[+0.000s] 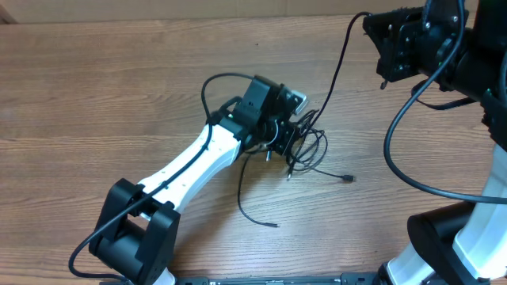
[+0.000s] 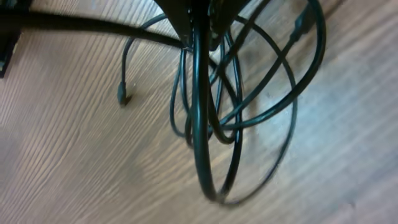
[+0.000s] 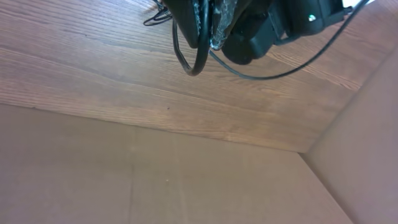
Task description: Untangle cables
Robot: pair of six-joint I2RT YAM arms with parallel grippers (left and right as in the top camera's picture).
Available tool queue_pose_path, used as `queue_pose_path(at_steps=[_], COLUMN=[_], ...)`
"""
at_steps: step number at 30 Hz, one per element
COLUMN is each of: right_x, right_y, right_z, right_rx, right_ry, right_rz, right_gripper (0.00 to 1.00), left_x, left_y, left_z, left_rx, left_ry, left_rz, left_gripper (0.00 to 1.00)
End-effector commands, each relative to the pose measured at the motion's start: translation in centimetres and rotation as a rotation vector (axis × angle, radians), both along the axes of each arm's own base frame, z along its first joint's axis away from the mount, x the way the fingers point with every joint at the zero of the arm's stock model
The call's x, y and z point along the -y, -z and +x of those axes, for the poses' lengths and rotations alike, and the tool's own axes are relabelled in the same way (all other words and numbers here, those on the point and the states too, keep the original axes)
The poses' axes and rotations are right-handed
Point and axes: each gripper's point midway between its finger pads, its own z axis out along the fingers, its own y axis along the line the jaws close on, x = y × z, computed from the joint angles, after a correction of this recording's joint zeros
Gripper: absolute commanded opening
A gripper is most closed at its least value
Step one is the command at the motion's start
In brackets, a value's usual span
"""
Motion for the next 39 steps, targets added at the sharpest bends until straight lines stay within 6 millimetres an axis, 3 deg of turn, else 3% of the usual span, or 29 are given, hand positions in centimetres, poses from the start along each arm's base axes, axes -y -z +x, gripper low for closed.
queue_pose_path(at_steps=[1,7,14,17,19,24,30,39], right_x=[1.1,2.5,5.1,8.4,9.4,14.7,21.1,30.0], right_y=[-0.2,2.3,4.2,3.9,3.7,3.3,3.4,3.9], right_z=[-0.2,1.3,2.6,3.0,3.1,2.9,2.1,-0.6], right_rx=[0.012,-0.058,-0.102,-0.081,-0.073,-0.075,-0.111,-0.154], right_ry=[0.046,0.132,0.275,0.457,0.507,0.720,0.905,1.069], right_rz=[-0.022,-0.100,-0.202,-0.275,-0.300,-0.315,-0.265,-0.087], right_gripper=[0.04,0.04,0.04,0.04,0.04,0.04,0.04,0.04], left_x=[-0.8,-7.5,-14.4,-19.8,-21.9,-27.8,-32.8,-37.9], left_y=[-6.1,-10.3,-12.7,-14.0,-14.4,-15.4,-17.3,-20.4], left_z=[2.7,5.8,7.0,7.2,7.1,6.1,4.6,1.7], left_rx=[0.121,0.228,0.277,0.287,0.277,0.248,0.253,0.304], left_ry=[-0.074,-0.300,-0.483,-0.622,-0.690,-0.882,-1.019,-1.170], left_rz=[-0.016,0.174,0.272,0.325,0.343,0.378,0.371,0.356], left_gripper=[0.07,0.08,0.07,0.07,0.06,0.04,0.04,0.08])
